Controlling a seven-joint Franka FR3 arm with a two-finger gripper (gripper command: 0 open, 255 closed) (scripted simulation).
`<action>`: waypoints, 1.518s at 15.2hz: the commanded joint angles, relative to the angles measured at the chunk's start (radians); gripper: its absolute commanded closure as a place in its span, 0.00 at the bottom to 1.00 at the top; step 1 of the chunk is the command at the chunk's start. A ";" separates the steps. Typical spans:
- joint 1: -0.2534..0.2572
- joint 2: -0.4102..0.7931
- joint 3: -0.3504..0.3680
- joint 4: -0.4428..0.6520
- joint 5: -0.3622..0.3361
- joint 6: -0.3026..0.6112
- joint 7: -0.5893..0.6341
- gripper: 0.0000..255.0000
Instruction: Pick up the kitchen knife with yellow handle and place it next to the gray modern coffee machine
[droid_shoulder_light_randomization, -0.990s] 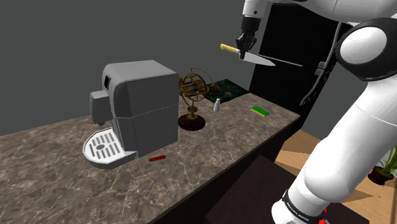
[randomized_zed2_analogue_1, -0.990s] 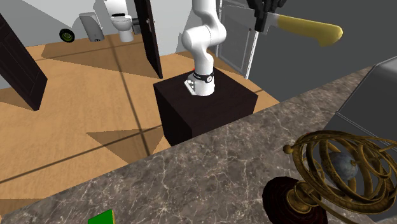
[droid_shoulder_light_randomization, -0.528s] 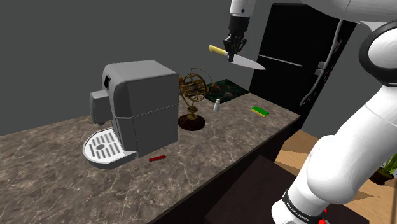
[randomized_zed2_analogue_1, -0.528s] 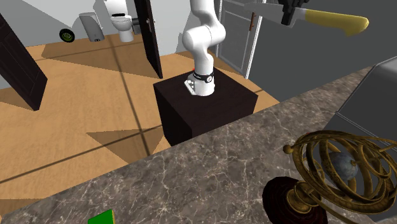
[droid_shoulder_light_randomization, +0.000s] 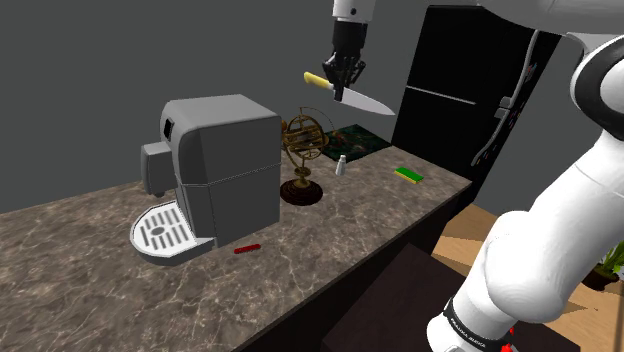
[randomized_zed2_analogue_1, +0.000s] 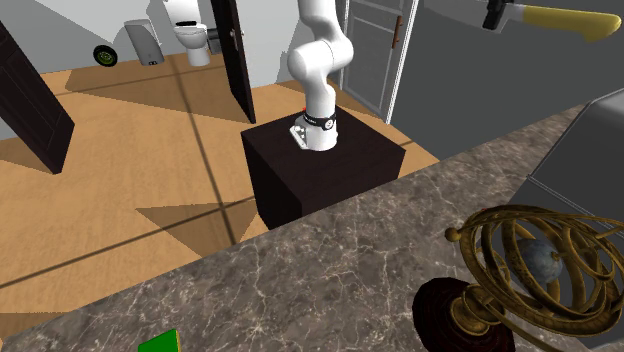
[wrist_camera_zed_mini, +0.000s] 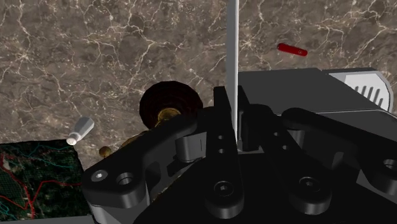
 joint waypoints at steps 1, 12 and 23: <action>0.021 -0.002 0.032 -0.005 0.004 0.002 0.054 1.00; 0.114 0.067 0.165 0.043 0.021 0.022 0.281 1.00; 0.114 0.018 0.164 -0.164 0.023 0.180 0.280 1.00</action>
